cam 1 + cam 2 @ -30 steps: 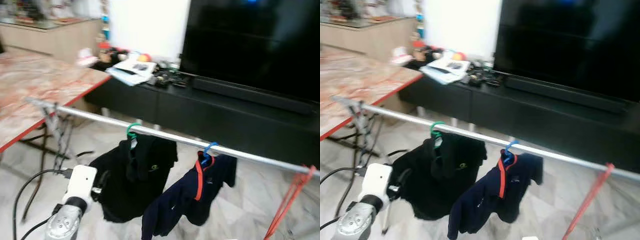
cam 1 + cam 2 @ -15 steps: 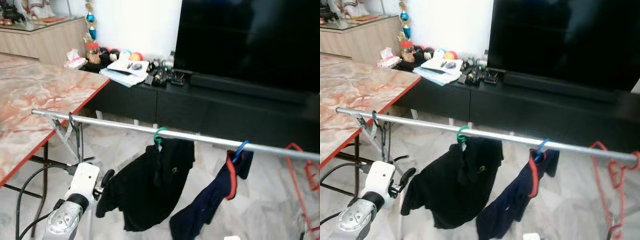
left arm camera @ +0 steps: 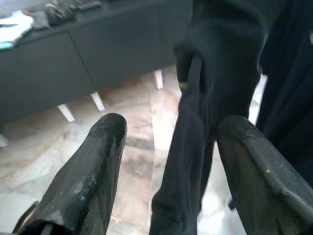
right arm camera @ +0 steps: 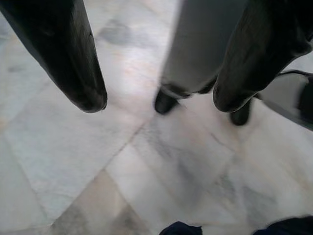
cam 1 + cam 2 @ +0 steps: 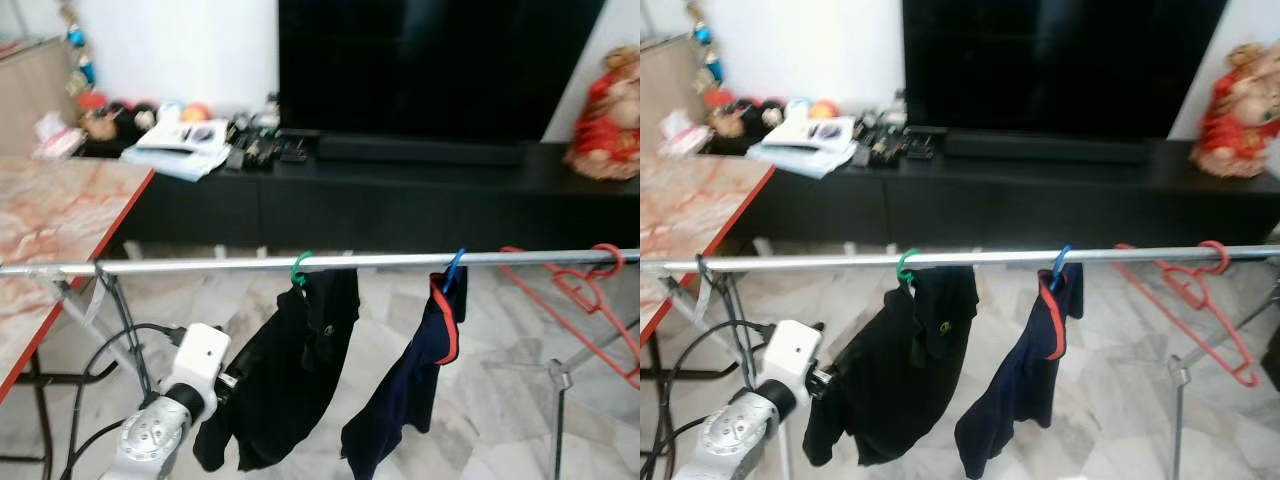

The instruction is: Hang hanger

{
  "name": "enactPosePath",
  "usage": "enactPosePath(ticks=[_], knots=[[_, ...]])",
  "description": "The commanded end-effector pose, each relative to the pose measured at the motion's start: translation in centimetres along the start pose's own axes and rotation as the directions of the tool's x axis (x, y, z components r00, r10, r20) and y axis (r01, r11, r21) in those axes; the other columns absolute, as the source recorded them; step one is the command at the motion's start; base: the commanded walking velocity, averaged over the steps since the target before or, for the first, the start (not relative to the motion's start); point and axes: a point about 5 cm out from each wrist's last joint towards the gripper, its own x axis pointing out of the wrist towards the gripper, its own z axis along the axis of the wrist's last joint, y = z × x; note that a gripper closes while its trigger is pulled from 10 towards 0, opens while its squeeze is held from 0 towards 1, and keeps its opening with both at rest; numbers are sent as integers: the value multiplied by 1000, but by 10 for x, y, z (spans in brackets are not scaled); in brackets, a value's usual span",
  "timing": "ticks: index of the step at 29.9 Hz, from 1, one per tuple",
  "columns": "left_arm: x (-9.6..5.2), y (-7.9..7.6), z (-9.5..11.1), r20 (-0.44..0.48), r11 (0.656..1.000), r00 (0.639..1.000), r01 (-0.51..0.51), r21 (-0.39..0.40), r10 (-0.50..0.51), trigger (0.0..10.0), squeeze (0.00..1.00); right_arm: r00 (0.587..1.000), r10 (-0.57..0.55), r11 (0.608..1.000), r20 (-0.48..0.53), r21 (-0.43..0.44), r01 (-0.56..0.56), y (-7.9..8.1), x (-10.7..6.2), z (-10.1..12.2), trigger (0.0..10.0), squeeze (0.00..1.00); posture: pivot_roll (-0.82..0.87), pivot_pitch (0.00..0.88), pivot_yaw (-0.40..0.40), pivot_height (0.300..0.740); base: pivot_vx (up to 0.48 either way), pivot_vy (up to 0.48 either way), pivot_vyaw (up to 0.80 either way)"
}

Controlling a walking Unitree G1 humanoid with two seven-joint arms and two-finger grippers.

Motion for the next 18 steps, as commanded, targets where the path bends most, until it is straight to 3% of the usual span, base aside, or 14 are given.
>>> enactPosePath(ticks=[1,13,18], knots=[[3,-4,0,-11,1000,1000,18,9,-18,10000,0,1000,-16,1000,0,-2,16,-7,-1,1,10000,0,198,0,-12,740,0,0,-738],[10,-8,6,14,999,999,44,15,-45,10000,0,1000,-12,1000,3,-3,12,-6,-1,1,10000,0,200,0,-12,740,0,0,-739],[18,-4,12,28,999,999,29,34,-30,10000,0,1000,-17,1000,20,22,17,-5,-1,2,10000,0,191,0,-5,740,0,0,-81]])
